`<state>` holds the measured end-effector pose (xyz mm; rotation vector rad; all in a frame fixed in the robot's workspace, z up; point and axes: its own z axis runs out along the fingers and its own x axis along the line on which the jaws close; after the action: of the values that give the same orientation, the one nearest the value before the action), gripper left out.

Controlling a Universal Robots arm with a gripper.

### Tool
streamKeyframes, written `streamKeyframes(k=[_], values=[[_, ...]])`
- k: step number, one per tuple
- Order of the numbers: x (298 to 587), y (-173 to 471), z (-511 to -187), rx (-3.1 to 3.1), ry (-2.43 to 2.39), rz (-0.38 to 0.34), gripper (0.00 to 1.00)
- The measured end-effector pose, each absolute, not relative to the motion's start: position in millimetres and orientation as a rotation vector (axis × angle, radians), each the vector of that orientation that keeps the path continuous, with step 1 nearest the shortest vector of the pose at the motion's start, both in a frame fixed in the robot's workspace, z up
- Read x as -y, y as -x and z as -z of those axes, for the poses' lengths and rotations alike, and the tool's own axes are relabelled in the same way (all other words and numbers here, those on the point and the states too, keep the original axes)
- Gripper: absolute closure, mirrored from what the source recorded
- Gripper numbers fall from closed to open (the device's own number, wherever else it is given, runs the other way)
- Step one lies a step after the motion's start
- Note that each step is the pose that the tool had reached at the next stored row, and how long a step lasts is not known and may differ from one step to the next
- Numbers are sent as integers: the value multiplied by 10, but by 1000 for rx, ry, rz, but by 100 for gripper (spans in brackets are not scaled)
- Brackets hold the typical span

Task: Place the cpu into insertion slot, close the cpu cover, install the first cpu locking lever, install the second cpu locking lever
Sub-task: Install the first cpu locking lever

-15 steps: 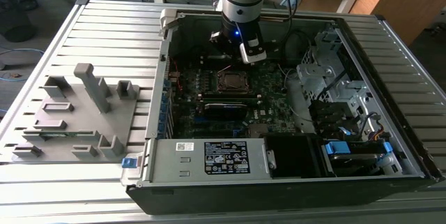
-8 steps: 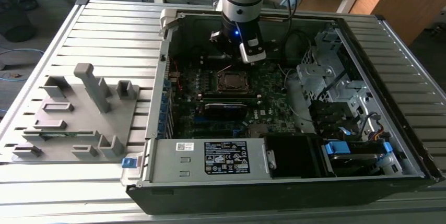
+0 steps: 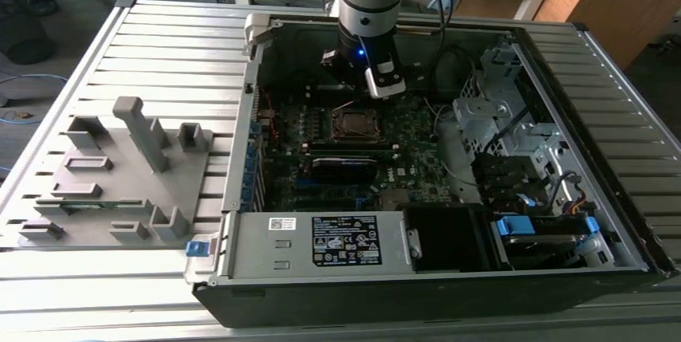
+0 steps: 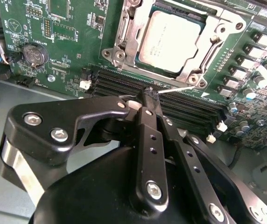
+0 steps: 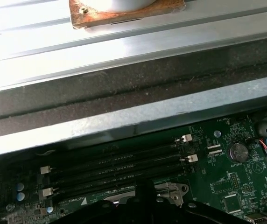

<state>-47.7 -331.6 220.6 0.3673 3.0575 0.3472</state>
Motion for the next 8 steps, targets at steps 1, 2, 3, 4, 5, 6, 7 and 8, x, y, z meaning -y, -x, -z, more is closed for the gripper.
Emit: streamKeyframes(k=[1, 2, 3, 4, 5, 6, 7, 8], values=[[3312, 477, -2203, -3057, -369, -347, 89], [3305, 477, -2200, -3056, -373, -347, 89], [3297, 478, -2197, -3055, -379, -347, 89], [3291, 478, -2194, -3054, -384, -347, 89], [3288, 479, -2192, -3053, -390, -347, 89], [3287, 482, -2191, -3052, -394, -347, 89], [3287, 484, -2190, -3051, -398, -346, 89], [3287, 488, -2188, -3050, -400, -346, 89]])
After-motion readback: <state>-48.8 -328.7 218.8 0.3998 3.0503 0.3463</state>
